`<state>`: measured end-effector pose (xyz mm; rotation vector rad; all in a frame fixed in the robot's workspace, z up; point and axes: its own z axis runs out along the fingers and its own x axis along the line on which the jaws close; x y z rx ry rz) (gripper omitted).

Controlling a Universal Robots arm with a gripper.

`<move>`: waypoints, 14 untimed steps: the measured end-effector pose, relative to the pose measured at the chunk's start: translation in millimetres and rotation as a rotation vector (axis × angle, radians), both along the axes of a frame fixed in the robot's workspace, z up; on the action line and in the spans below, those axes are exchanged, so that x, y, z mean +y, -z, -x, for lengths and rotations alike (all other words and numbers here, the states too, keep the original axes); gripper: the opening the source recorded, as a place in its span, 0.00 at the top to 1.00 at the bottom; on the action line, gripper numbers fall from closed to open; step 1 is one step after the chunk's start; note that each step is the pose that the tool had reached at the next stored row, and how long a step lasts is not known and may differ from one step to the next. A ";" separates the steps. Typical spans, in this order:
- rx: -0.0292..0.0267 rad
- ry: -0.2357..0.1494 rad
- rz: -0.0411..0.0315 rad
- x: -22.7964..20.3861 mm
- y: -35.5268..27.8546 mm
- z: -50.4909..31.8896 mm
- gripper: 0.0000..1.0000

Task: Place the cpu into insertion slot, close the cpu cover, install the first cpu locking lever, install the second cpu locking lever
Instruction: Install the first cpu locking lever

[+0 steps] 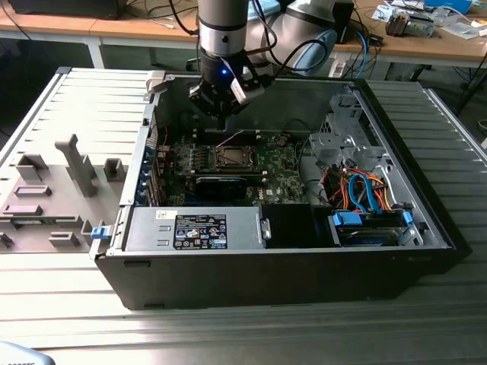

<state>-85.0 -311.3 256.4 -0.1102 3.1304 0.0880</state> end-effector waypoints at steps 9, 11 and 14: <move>0.0024 0.000 0.0001 0.0 3.3 -8.1 0.89; 0.0029 0.000 0.0001 0.0 3.9 -9.5 0.89; 0.0037 0.000 0.0000 0.0 5.1 -12.1 0.89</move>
